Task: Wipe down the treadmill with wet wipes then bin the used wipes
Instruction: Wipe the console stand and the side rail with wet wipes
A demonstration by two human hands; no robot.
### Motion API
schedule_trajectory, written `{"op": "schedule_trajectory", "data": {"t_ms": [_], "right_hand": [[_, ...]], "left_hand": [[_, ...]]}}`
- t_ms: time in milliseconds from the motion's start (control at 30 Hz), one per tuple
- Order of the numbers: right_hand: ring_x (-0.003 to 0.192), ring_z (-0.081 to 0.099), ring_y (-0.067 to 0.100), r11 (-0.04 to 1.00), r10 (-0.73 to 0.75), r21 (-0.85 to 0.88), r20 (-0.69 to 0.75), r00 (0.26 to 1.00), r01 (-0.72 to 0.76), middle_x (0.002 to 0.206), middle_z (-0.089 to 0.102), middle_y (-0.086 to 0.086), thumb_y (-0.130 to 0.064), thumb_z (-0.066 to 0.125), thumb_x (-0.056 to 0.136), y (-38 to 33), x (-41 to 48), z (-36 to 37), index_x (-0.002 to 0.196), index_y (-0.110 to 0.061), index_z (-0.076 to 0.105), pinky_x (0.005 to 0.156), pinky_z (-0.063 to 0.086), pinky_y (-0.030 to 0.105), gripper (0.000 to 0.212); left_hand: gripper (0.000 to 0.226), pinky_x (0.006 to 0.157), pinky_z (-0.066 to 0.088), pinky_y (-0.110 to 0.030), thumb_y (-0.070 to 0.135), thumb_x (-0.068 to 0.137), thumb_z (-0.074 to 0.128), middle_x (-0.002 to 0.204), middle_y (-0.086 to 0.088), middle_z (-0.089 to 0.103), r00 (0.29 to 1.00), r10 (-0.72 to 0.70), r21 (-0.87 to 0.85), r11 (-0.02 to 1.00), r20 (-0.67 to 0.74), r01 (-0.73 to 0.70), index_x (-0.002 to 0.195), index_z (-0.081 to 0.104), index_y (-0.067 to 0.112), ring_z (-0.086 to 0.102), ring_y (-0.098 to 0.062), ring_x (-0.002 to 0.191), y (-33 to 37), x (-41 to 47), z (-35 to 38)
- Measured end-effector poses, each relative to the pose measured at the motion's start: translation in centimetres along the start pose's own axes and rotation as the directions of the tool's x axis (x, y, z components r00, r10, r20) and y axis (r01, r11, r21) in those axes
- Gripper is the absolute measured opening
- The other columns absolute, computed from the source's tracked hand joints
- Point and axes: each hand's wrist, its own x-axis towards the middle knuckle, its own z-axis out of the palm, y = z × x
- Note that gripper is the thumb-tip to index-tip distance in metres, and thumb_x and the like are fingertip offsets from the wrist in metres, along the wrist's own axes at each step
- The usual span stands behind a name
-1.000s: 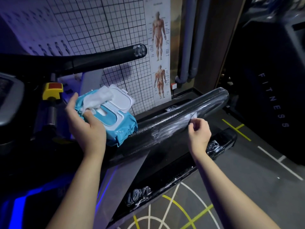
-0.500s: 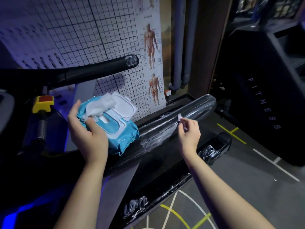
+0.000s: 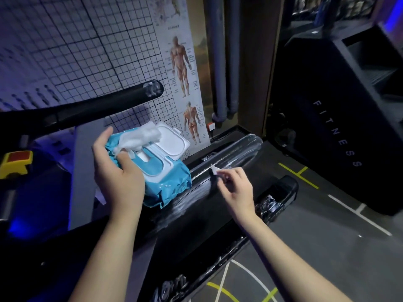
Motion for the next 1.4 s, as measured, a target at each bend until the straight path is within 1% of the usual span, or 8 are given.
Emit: {"op": "schedule_trajectory", "data": {"t_ms": [100, 267, 533, 767, 933, 1067, 1300, 1400], "right_hand": [[0.084, 0.055, 0.002, 0.999, -0.018, -0.027, 0.000, 1.000, 0.018, 0.096, 0.056, -0.005, -0.008, 0.071, 0.089, 1.2, 1.9, 0.4, 0.106, -0.014, 0.071, 0.078, 0.042, 0.008, 0.018], [0.078, 0.055, 0.010, 0.987, 0.152, -0.025, -0.224, 0.963, -0.161, 0.092, 0.056, -0.003, -0.002, 0.066, 0.089, 4.8, 5.3, -1.1, 0.099, -0.011, 0.070, 0.073, 0.046, 0.021, 0.014], [0.080, 0.063, 0.009, 0.916, 0.388, 0.174, -0.147, 0.910, -0.363, 0.093, 0.065, -0.007, -0.010, 0.064, 0.087, 7.9, 7.1, -4.5, 0.089, -0.019, 0.065, 0.070, 0.048, 0.018, 0.009], [0.064, 0.051, 0.001, 0.852, 0.496, 0.327, -0.250, 0.832, -0.409, 0.082, 0.063, -0.007, -0.007, 0.059, 0.092, 9.3, 9.6, -6.8, 0.100, -0.014, 0.063, 0.067, 0.042, 0.018, 0.011], [0.070, 0.061, 0.006, 0.904, 0.367, 0.247, -0.035, 0.930, -0.348, 0.081, 0.067, 0.000, -0.004, 0.059, 0.096, 10.1, 10.4, -7.1, 0.098, -0.012, 0.067, 0.069, 0.048, 0.021, 0.012], [0.093, 0.063, 0.008, 0.932, 0.344, 0.168, -0.145, 0.928, -0.320, 0.104, 0.062, -0.004, -0.007, 0.063, 0.090, 10.9, 10.8, -6.6, 0.094, -0.023, 0.071, 0.084, 0.054, 0.030, 0.018], [0.089, 0.063, 0.009, 0.969, 0.235, 0.110, -0.155, 0.959, -0.220, 0.103, 0.058, -0.006, -0.006, 0.061, 0.093, 10.5, 9.0, -4.8, 0.104, -0.014, 0.074, 0.078, 0.056, 0.035, 0.019], [0.095, 0.062, 0.008, 0.989, 0.123, 0.093, -0.135, 0.983, -0.111, 0.110, 0.056, -0.003, -0.008, 0.067, 0.093, 11.0, 8.2, -4.9, 0.116, -0.008, 0.073, 0.082, 0.054, 0.026, 0.023]], "left_hand": [[0.052, 0.118, 0.038, -0.025, -0.004, 0.096, 0.043, 0.147, -0.006, 0.058, 0.999, 0.014, 0.010, 1.000, 0.034, -0.015, 0.146, 0.053, 0.010, 0.054, -0.022, 0.137, 0.8, -0.3, 2.1], [0.053, 0.111, 0.035, -0.013, -0.001, 0.096, 0.045, 0.144, 0.005, 0.057, 0.999, 0.034, 0.065, 0.997, 0.010, -0.034, 0.146, 0.054, 0.014, 0.054, -0.020, 0.135, 1.1, 0.2, 4.4], [0.053, 0.108, 0.031, -0.005, -0.004, 0.094, 0.044, 0.138, 0.008, 0.054, 0.998, 0.049, 0.105, 0.993, -0.040, -0.044, 0.145, 0.054, 0.007, 0.050, -0.012, 0.132, 1.7, 0.6, 6.6], [0.053, 0.110, 0.034, -0.009, -0.001, 0.095, 0.044, 0.136, 0.008, 0.056, 0.997, 0.004, 0.085, 0.996, -0.077, 0.002, 0.146, 0.053, 0.009, 0.050, 0.003, 0.126, 1.9, -0.2, 8.2], [0.054, 0.109, 0.034, -0.009, 0.000, 0.094, 0.044, 0.135, 0.009, 0.056, 0.995, -0.023, 0.095, 0.995, -0.097, 0.033, 0.146, 0.053, 0.010, 0.049, 0.008, 0.124, 2.1, -0.7, 8.8], [0.055, 0.113, 0.036, -0.014, 0.000, 0.093, 0.044, 0.138, 0.005, 0.057, 0.995, -0.014, 0.086, 0.996, -0.100, 0.023, 0.146, 0.053, 0.010, 0.051, 0.003, 0.127, 2.0, -1.0, 9.1], [0.054, 0.114, 0.038, -0.019, 0.001, 0.093, 0.044, 0.138, 0.006, 0.057, 0.993, -0.016, 0.086, 0.996, -0.116, 0.026, 0.146, 0.053, 0.010, 0.053, -0.007, 0.132, 1.7, -2.0, 8.7], [0.054, 0.115, 0.039, -0.021, 0.002, 0.093, 0.044, 0.139, 0.007, 0.057, 0.993, -0.020, 0.082, 0.996, -0.120, 0.030, 0.146, 0.053, 0.015, 0.054, -0.006, 0.132, 1.6, -2.3, 8.2]]}}
